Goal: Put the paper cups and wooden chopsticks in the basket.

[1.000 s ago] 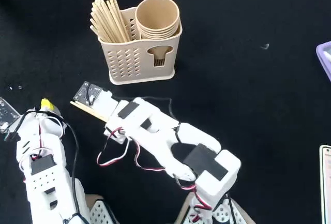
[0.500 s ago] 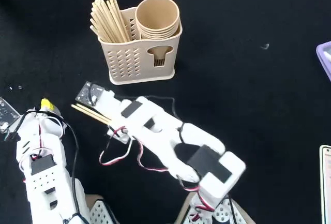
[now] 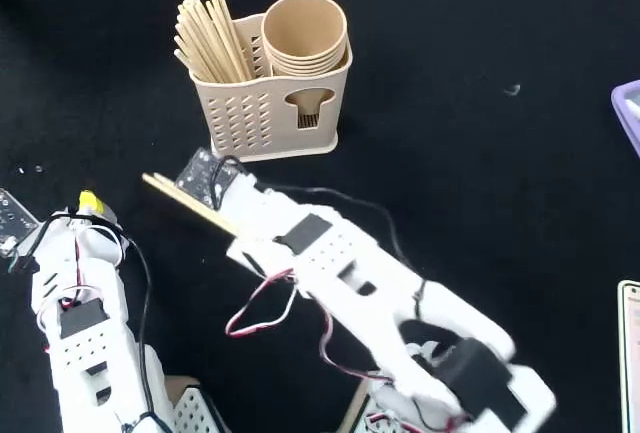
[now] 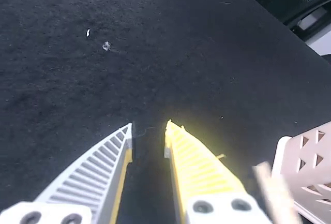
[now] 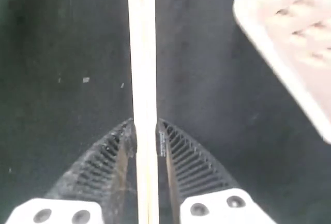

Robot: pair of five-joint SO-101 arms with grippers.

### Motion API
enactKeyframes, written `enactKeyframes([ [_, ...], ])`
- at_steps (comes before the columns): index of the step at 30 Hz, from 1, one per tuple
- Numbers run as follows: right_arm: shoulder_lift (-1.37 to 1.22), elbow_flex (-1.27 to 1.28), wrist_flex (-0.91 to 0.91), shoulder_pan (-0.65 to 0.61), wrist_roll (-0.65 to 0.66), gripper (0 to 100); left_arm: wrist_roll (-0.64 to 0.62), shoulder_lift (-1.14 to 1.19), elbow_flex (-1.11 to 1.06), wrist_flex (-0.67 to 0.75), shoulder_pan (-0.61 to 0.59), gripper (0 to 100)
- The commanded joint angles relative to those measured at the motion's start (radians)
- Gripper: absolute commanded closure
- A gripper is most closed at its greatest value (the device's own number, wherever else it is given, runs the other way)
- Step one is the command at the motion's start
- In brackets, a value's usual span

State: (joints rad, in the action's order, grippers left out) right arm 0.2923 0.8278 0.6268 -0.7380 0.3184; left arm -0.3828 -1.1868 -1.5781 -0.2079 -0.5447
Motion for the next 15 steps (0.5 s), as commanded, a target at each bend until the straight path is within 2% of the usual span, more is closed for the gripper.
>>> enactKeyframes([
  [1, 0.179, -0.013, 0.011, 0.035, 0.006, 98.8, -0.008, -0.015, 0.021, 0.021, -0.001, 88],
  [5, 0.38, -0.059, 0.092, 0.066, 0.003, 98.8, -0.008, -0.015, 0.021, 0.021, -0.001, 88],
  [8, 0.53, -0.125, 0.068, 0.069, 0.003, 98.7, -0.008, -0.015, 0.022, 0.021, 0.01, 88],
  [11, 0.63, -0.199, -0.044, 0.068, 0.0, 98.7, -0.006, -0.015, 0.021, 0.021, 0.022, 88],
  [15, 0.634, -0.236, -0.292, 0.069, -0.115, 98.7, -0.006, -0.015, 0.021, 0.021, 0.019, 88],
])
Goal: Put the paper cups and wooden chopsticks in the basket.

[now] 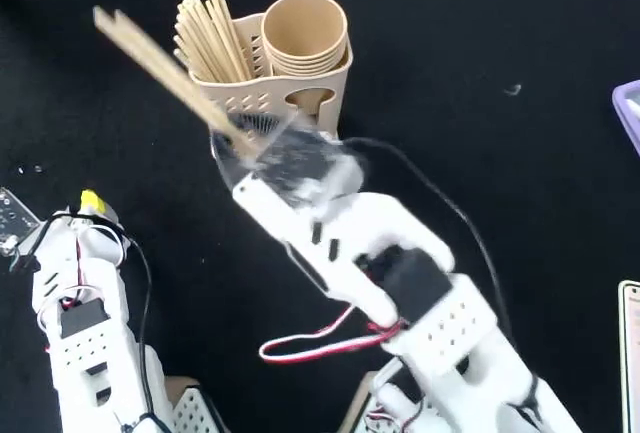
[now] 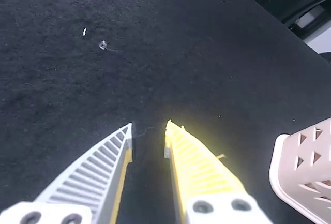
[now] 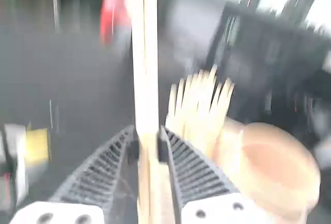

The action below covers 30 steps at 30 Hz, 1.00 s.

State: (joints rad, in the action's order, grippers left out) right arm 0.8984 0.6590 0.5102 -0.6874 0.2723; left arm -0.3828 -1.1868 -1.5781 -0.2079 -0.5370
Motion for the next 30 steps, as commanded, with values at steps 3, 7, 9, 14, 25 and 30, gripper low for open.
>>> enactKeyframes([
  [3, -0.056, -0.07, -0.377, 0.02, -0.124, 98.7, -0.005, -0.015, 0.021, 0.021, 0.015, 88],
  [7, -0.232, -0.074, -0.626, 0.081, -0.135, 98.7, -0.003, -0.015, 0.021, 0.021, 0.016, 88],
  [9, -0.328, -0.074, -0.729, 0.115, -0.135, 98.7, -0.003, -0.015, 0.021, 0.021, 0.016, 88],
  [14, -0.573, -0.171, -0.813, 0.155, -0.135, 98.7, -0.002, -0.015, 0.022, 0.021, 0.016, 88],
  [25, -0.888, -0.334, -0.81, 0.157, -0.135, 98.3, -0.002, -0.015, 0.022, 0.021, 0.016, 88],
  [30, -0.889, -0.332, -0.704, 0.172, -0.135, 97.9, -0.002, -0.015, 0.024, 0.021, 0.016, 88],
])
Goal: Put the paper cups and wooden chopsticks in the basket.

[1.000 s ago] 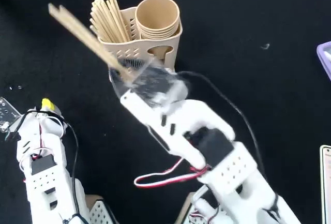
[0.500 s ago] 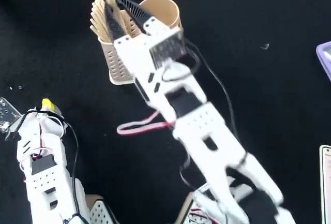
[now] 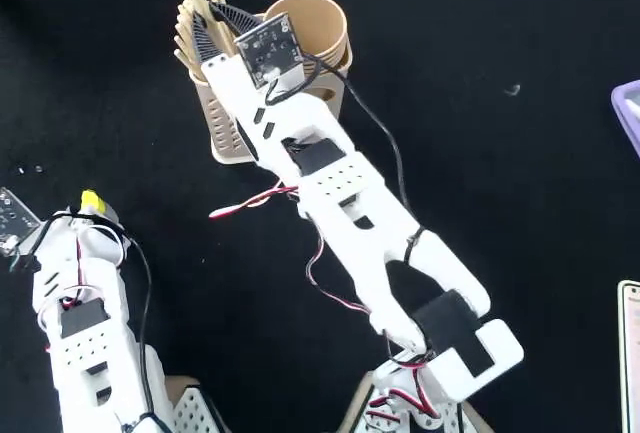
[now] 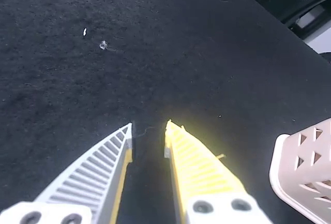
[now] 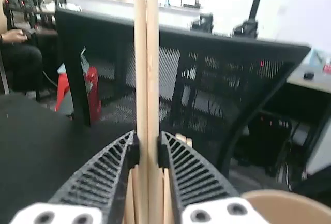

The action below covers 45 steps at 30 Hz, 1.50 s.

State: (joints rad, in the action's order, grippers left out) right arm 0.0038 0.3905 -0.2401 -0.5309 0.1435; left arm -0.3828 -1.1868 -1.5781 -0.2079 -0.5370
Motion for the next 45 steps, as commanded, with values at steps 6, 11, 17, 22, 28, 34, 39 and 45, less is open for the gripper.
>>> enactKeyframes([
  [6, 0.061, -0.062, 0.143, 0.014, -0.006, 87.0, -0.002, -0.015, 0.024, 0.021, 0.016, 88],
  [11, 0.232, -0.056, 0.25, 0.02, -0.006, 89.5, -0.002, -0.015, 0.024, 0.021, 0.018, 88],
  [17, 0.533, -0.056, 0.681, 0.018, -0.006, 93.6, 0.0, -0.015, 0.018, 0.021, 0.018, 88],
  [22, 0.82, -0.027, 1.165, 0.054, -0.005, 98.1, 0.0, -0.015, 0.016, 0.012, 0.019, 93],
  [28, 1.159, 0.211, 1.395, 0.167, 0.003, 98.1, 0.0, -0.015, 0.042, -0.037, 0.056, 97],
  [34, 1.544, 0.553, 1.405, 0.331, -0.005, 98.4, 0.133, -0.015, 0.191, -0.244, 0.163, 97],
  [39, 1.879, 0.739, 1.476, 0.445, -0.008, 98.4, 0.15, -0.015, 0.306, -0.404, 0.211, 97],
  [45, 1.857, 0.816, 1.508, 0.445, -0.008, 98.4, 0.167, -0.026, 0.39, -0.624, 0.199, 97],
])
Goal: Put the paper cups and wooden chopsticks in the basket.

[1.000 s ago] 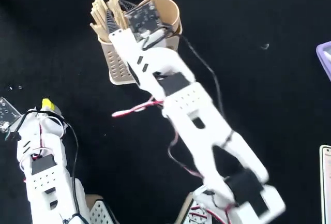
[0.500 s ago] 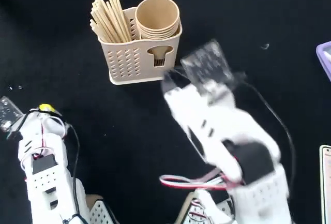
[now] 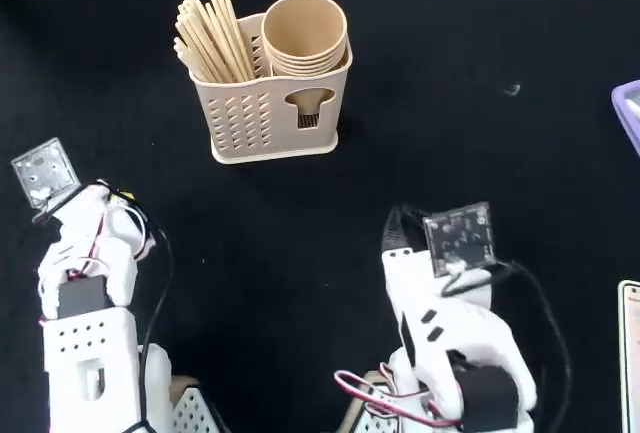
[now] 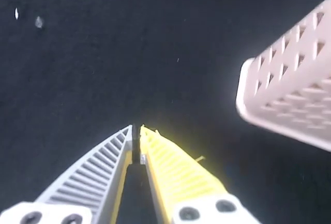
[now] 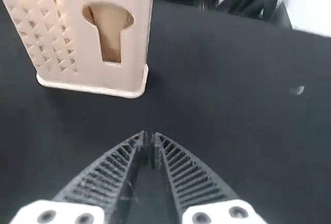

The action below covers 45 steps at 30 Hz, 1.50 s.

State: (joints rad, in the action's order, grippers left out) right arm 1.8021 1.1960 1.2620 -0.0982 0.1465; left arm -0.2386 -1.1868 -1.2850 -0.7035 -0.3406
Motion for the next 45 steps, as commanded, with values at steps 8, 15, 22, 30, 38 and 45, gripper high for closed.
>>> enactKeyframes([
  [8, 0.096, 0.219, -0.043, 0.011, -0.009, 98.4, 0.201, -0.391, -0.03, -0.256, 0.038, 97],
  [15, 0.096, 0.311, -0.037, 0.018, -0.011, 98.3, 0.384, -0.612, -0.213, -0.354, 0.108, 97],
  [22, 0.096, 0.433, -0.012, 0.018, -0.015, 98.3, 0.385, -0.582, -0.24, -0.519, 0.113, 97],
  [30, 0.096, 0.489, 0.046, 0.014, -0.137, 98.2, 0.381, -0.603, -0.409, -0.543, 0.105, 97],
  [38, 0.096, 0.489, 0.046, 0.015, -0.137, 98.3, 0.381, -0.629, -0.415, -0.543, 0.107, 97],
  [45, 0.096, 0.489, 0.046, 0.015, -0.137, 98.3, 0.381, -0.629, -0.415, -0.543, 0.105, 97],
])
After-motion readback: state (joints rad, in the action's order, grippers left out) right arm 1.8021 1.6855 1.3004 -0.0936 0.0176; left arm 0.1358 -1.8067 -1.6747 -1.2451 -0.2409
